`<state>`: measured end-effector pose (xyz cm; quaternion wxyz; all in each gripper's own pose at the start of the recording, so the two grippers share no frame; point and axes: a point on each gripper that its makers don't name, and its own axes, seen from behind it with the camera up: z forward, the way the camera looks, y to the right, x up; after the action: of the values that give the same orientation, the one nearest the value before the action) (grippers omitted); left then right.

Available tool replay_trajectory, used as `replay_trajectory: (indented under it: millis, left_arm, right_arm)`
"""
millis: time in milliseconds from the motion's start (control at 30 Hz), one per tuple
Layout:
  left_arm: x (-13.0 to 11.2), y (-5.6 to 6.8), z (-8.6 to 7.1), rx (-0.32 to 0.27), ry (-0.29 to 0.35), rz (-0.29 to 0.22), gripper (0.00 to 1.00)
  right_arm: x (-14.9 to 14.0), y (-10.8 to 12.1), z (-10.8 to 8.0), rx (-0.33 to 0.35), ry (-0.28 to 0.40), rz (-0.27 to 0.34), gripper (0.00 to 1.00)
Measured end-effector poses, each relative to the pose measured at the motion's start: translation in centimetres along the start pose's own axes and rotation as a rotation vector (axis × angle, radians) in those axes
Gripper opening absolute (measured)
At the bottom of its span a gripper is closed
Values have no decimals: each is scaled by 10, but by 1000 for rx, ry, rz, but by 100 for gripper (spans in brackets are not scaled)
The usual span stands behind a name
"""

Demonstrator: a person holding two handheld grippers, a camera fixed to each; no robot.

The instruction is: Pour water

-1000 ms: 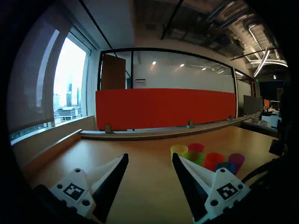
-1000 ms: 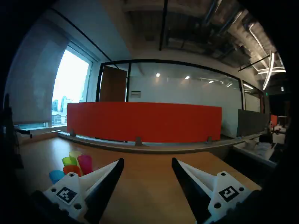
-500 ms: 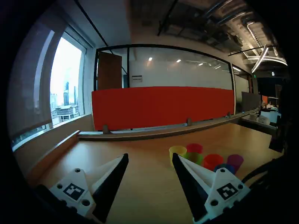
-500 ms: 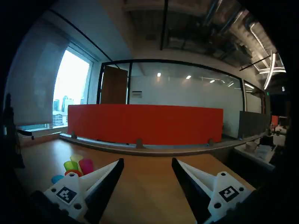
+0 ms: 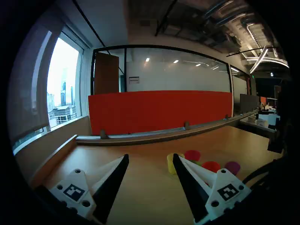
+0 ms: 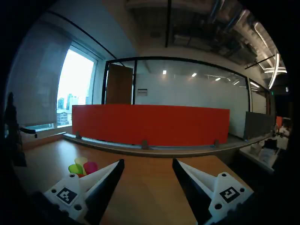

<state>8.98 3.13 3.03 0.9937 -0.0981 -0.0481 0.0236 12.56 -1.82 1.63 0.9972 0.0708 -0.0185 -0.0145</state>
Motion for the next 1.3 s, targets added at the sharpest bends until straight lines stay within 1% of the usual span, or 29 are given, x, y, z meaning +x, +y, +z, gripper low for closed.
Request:
replay_trajectory:
  millis: [167, 300, 500, 700, 867, 1067, 1167, 1300]
  left_arm:
    - [16, -3, 3, 8, 6, -1, 87]
    - [29, -2, 7, 0, 5, -1, 87]
    - [55, -5, 10, -9, 24, -2, 87]
    - [73, -1, 12, -30, 29, -7, 87]
    - [84, 4, 15, -54, 29, -22, 87]
    - [93, 5, 17, -70, 35, -19, 87]
    - [93, 6, 18, -81, 39, -13, 87]
    - [91, 13, 18, -117, 32, -3, 87]
  right_arm:
    - [14, -5, 4, 23, 2, 16, 99]
    - [28, -8, 8, 44, 4, 11, 99]
    - [44, -9, 14, 55, -10, 3, 99]
    - [58, -9, 19, 65, -13, 29, 99]
    - [61, -5, 22, 64, -13, 39, 99]
    - [64, -5, 26, 85, -16, 39, 99]
    - [65, -9, 26, 116, -15, 38, 99]
    - [68, -17, 26, 174, -13, 40, 99]
